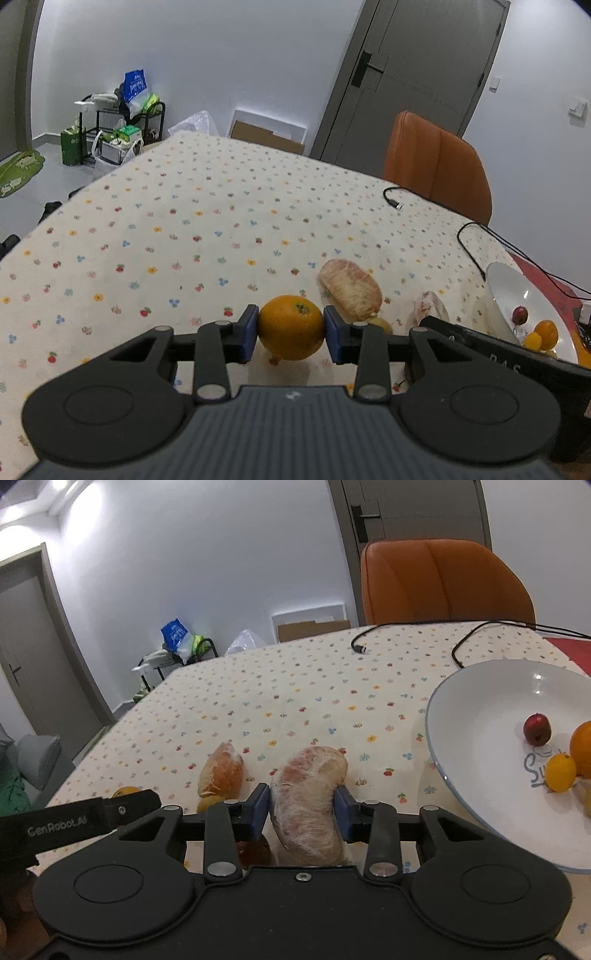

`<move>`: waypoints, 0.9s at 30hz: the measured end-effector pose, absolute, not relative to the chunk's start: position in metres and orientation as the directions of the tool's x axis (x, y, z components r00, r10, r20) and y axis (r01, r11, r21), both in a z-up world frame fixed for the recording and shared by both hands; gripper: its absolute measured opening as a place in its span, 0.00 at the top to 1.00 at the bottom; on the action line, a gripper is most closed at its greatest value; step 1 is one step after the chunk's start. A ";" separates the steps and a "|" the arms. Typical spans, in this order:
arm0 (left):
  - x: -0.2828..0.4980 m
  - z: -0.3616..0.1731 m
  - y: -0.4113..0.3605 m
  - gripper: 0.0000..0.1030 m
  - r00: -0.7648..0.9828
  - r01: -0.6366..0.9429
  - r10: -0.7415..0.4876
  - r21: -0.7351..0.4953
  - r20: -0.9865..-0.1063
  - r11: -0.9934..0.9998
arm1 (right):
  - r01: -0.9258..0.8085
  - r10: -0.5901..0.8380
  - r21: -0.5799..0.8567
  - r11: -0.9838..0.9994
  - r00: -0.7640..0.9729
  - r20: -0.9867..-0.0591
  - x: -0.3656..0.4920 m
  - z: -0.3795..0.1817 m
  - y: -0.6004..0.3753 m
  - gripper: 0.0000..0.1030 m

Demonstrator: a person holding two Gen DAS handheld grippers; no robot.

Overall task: Organize fruits
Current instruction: 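Grasp the orange with the left tool while the right tool grasps a pomelo segment, then carry the orange and pomelo segment over the white plate and open both tools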

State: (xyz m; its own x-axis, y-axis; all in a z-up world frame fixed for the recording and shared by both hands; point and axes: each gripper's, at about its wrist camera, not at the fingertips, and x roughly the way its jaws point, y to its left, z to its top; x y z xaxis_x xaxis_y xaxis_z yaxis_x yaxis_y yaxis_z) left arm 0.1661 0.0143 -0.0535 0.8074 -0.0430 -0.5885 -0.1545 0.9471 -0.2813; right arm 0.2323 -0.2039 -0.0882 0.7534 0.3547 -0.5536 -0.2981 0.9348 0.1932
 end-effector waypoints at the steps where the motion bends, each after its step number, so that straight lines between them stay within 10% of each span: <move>1: 0.165 -0.051 0.013 0.65 0.812 -0.152 -0.041 -0.279 -0.582 0.948 | -0.301 0.359 0.195 0.933 0.758 -0.545 0.231 -0.086 -0.205 0.65; 27: 0.160 -0.018 -0.070 0.65 0.845 0.001 -0.120 -0.223 -0.521 0.975 | -0.156 0.251 0.240 0.958 0.861 -0.442 0.195 -0.064 -0.298 0.65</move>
State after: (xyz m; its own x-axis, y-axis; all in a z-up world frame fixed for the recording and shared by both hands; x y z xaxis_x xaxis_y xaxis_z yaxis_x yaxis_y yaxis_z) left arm 0.1605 -0.0701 -0.0175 0.8448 -0.1200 -0.5215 0.0008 0.9748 -0.2231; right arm 0.1948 -0.2983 -0.0642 0.8612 0.2508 -0.4420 -0.1557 0.9581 0.2403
